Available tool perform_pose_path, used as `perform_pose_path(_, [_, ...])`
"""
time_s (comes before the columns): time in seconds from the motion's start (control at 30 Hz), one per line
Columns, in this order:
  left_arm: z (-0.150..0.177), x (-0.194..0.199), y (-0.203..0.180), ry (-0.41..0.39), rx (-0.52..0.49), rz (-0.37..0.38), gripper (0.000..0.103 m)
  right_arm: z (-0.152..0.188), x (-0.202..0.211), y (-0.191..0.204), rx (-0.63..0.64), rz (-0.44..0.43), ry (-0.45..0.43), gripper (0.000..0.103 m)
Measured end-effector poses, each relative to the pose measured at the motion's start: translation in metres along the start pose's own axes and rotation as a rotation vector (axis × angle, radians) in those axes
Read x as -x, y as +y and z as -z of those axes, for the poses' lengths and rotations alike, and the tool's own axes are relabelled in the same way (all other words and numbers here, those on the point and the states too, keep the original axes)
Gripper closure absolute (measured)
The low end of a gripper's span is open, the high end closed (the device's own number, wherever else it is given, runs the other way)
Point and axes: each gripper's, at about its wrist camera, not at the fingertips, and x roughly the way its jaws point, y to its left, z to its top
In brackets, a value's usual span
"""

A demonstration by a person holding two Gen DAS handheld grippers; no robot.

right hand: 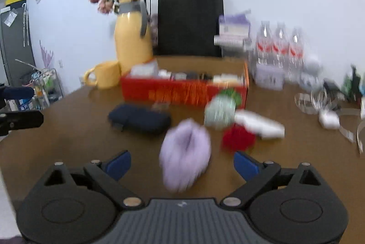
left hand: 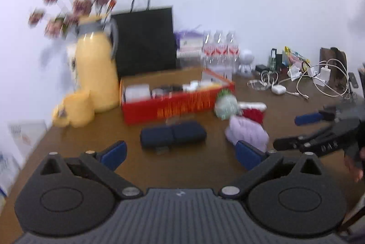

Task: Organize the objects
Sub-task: 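Withdraw both grippers from the box back over the table, then grasp the red rose with right gripper while left gripper grasps a small orange item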

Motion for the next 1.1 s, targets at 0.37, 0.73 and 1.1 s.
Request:
perform_pose_path(0.37, [0.007,-0.014,0.011,0.033,0.114,-0.101,0.001,0.036,0.047,0.011,-0.11,-0.001,-0.078,0.007])
perform_pose_path(0.73, [-0.037,-0.145,0.012,0.03,-0.045,-0.047,0.046,-0.012,-0.012,-0.035,-0.004,0.152,-0.108,0.023])
perform_pose_path(1.1, [-0.035,-0.258,0.035,0.2,-0.148,0.075,0.065,-0.035,-0.119,-0.076,-0.022,0.154,0.026,0.041])
